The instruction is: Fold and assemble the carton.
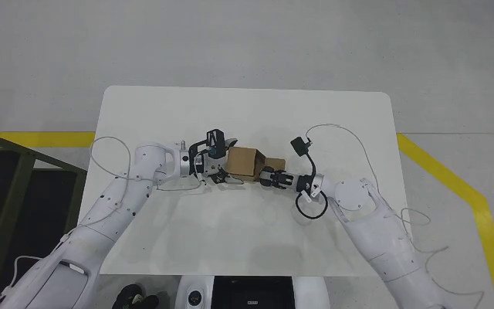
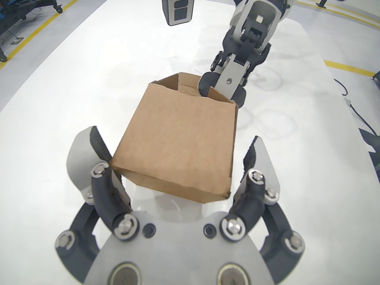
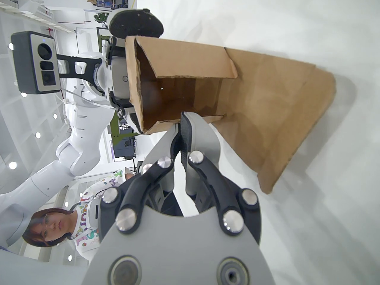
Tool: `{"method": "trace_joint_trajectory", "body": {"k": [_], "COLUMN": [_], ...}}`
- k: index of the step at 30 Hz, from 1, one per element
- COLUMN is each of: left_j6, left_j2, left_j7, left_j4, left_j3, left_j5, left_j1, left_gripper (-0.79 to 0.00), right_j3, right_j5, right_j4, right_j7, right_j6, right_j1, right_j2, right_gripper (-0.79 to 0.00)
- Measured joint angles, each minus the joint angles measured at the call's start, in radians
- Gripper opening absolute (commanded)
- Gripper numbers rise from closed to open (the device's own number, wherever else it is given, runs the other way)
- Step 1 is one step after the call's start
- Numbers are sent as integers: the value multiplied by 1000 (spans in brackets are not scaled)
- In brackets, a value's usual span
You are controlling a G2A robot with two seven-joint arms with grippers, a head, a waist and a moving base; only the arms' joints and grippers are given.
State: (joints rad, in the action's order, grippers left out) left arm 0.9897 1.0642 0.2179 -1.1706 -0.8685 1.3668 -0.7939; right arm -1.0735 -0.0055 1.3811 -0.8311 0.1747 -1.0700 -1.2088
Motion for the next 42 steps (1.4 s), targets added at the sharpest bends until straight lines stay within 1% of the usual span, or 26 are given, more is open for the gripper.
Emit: {"method": "trace_joint_trajectory", "body": {"k": [10, 19, 23, 26, 31, 36, 42], "left_j6": [16, 22, 21, 21, 18, 19, 19], "left_j2": [3, 5, 7, 8, 10, 10, 11], "left_j7": [-10, -20, -27, -32, -38, -42, -47], "left_j4": [-3, -2, 1, 4, 5, 5, 2], "left_j3": [-4, -8, -9, -10, -14, -19, -26], "left_j5": [-6, -10, -15, -19, -27, -30, -35], "left_j1": [-2, -3, -3, -3, -4, -6, -8], "left_gripper": [0, 0, 0, 0, 0, 0, 0], "right_j3": [62, 111, 103, 79, 23, -37, -47], "right_j5": [24, 54, 86, 98, 69, 26, 14], "right_j4": [-133, -214, -214, -195, -130, -73, -70], "right_j7": [-29, -43, -47, -56, -84, -71, -48], "right_j6": [72, 120, 145, 147, 96, 57, 49], "right_j1": [114, 172, 162, 144, 98, 54, 56], "right_j2": [-23, -43, -43, -35, -11, 10, 14], "right_gripper": [-785, -785, -785, -785, -785, -785, -785]}}
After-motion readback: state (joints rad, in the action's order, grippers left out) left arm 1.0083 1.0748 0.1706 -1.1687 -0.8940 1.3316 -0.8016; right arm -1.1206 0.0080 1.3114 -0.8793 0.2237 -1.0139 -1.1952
